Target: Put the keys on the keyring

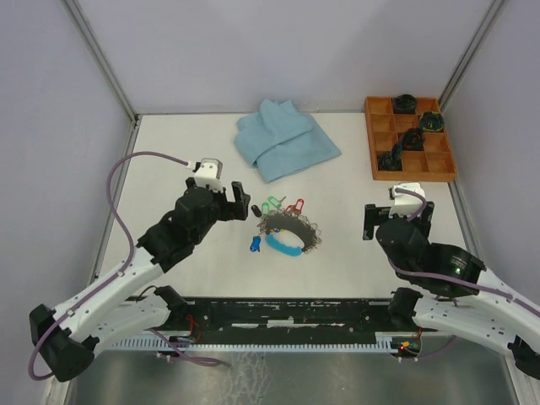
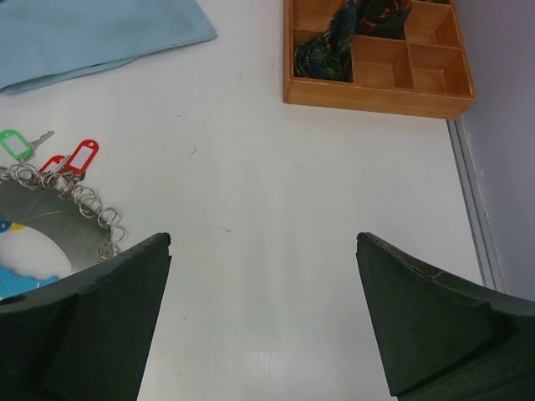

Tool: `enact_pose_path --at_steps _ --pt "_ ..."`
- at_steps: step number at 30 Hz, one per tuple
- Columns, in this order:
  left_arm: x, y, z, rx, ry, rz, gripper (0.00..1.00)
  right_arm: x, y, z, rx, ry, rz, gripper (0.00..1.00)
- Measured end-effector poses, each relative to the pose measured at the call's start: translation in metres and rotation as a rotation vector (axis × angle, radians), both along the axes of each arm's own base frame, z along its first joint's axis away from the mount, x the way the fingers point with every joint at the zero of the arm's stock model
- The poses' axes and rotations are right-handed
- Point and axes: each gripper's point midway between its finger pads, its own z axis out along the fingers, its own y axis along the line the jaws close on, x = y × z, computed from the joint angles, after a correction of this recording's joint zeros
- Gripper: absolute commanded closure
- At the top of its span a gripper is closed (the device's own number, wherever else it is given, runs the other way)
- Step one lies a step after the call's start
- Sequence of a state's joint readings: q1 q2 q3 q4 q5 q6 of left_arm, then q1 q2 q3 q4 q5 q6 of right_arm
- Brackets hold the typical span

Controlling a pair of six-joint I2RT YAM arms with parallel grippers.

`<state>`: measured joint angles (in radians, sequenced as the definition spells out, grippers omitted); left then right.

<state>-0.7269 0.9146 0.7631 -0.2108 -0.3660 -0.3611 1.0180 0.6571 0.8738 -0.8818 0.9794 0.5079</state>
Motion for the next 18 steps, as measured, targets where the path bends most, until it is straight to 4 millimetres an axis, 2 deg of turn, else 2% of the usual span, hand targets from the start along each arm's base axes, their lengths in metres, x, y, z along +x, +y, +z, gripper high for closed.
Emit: enact_pose_path --at_steps 5,8,12,14,18 --pt "-0.026 0.027 0.022 -0.005 -0.014 0.017 0.01 -0.006 -0.013 0.005 0.018 -0.017 -0.014 0.0" --pt "-0.038 0.041 0.041 -0.027 -0.066 0.02 0.01 -0.007 -0.015 0.005 0.018 -0.016 -0.015 0.0" --pt "-0.05 0.063 0.057 -0.054 -0.129 0.067 0.01 -0.008 -0.016 0.004 0.01 -0.012 -0.017 0.0" --pt "-0.053 0.069 0.056 -0.059 -0.139 0.08 0.01 -0.008 -0.016 0.004 0.008 -0.012 -0.017 0.0" --pt "-0.056 0.074 0.04 -0.036 -0.12 0.09 0.01 -0.008 -0.017 0.004 0.006 -0.013 -0.019 0.0"
